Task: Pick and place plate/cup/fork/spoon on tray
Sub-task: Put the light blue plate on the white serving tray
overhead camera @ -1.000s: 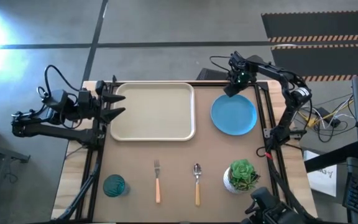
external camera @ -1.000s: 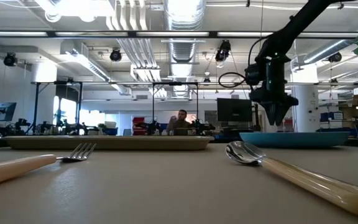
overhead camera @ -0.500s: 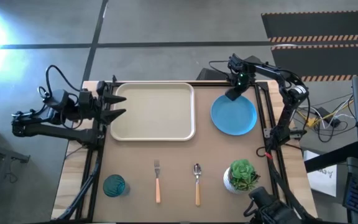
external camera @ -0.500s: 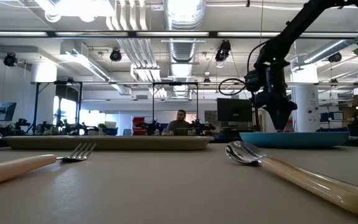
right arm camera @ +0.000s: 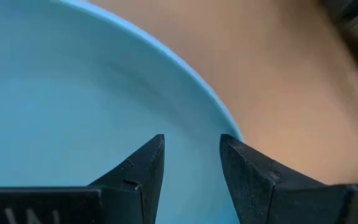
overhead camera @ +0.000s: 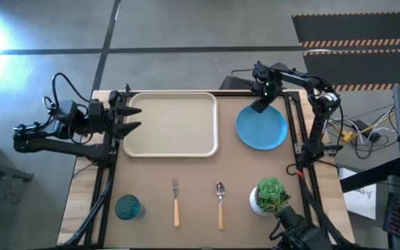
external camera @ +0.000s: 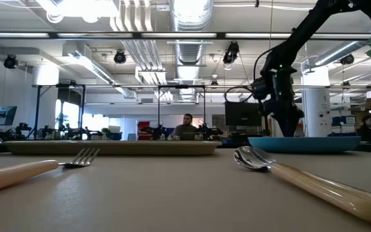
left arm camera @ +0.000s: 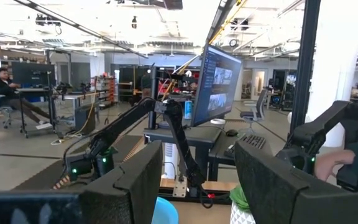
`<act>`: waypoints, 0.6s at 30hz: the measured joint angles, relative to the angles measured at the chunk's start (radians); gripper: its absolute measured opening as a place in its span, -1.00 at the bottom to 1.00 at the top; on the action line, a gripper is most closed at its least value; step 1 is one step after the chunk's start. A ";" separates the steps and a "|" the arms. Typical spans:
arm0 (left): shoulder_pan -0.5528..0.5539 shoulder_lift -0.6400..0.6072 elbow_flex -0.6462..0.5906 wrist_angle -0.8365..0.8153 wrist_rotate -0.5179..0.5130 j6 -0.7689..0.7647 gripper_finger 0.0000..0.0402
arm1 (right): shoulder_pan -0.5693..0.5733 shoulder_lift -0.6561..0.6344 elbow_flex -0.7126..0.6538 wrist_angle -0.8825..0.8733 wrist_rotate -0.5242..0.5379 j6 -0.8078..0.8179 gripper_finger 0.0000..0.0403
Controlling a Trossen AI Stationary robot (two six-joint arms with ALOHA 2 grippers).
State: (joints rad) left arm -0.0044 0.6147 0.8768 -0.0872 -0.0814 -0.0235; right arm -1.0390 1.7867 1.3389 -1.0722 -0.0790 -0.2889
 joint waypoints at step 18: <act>0.000 -0.001 0.000 0.000 0.000 0.000 -0.08 | -0.002 0.026 0.108 -0.134 -0.042 -0.154 -0.28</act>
State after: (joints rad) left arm -0.0040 0.6139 0.8768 -0.0872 -0.0814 -0.0231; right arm -1.0412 1.8123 1.4464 -1.2062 -0.1213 -0.4430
